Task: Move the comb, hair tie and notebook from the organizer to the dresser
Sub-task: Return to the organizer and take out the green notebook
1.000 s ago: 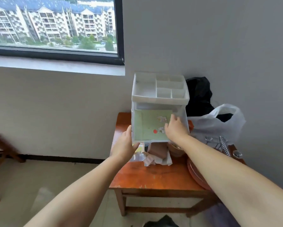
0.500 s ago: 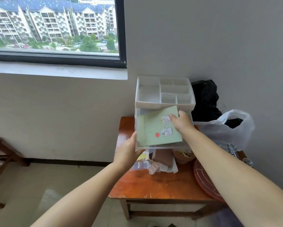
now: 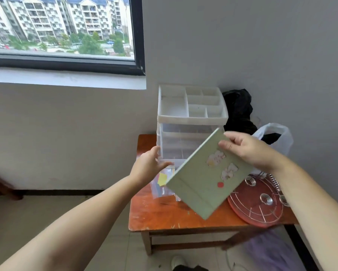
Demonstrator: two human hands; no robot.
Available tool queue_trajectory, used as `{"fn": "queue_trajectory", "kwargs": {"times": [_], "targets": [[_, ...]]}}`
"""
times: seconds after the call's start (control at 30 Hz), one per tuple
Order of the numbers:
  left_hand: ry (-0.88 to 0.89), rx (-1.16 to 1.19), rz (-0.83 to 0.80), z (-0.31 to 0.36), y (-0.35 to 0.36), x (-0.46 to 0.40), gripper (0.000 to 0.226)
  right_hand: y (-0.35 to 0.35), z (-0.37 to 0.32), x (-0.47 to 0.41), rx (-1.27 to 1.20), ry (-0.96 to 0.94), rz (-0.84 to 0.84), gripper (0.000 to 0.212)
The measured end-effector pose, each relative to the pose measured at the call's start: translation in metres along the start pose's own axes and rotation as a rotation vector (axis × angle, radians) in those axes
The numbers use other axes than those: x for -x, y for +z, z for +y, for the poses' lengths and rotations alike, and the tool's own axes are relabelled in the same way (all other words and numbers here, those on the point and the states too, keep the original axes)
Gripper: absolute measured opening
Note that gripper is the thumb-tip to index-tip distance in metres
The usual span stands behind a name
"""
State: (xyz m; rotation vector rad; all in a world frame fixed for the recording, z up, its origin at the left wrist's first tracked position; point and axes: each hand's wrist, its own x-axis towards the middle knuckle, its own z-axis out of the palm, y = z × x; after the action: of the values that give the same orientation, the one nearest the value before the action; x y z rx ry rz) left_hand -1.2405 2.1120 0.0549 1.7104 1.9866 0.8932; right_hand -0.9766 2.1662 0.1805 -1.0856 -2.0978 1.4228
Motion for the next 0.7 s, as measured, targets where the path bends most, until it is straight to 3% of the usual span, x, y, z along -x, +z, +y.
{"fn": "queue_trajectory", "kwargs": {"times": [0.1, 0.23, 0.43, 0.7], "targets": [[0.010, -0.015, 0.051, -0.002, -0.003, -0.004, 0.052, 0.018, 0.020, -0.014, 0.321, 0.129, -0.195, 0.021], [0.002, -0.032, 0.134, 0.003, -0.008, -0.024, 0.041, 0.028, 0.041, -0.047, 0.579, 0.079, -0.265, 0.022], [-0.158, -0.173, 0.179, 0.004, -0.008, -0.068, 0.040, 0.016, 0.050, -0.096, 0.631, 0.023, -0.274, 0.025], [-0.277, -0.221, 0.161, 0.001, -0.010, -0.106, 0.043, -0.002, 0.056, -0.132, 0.515, 0.002, -0.257, 0.028]]}}
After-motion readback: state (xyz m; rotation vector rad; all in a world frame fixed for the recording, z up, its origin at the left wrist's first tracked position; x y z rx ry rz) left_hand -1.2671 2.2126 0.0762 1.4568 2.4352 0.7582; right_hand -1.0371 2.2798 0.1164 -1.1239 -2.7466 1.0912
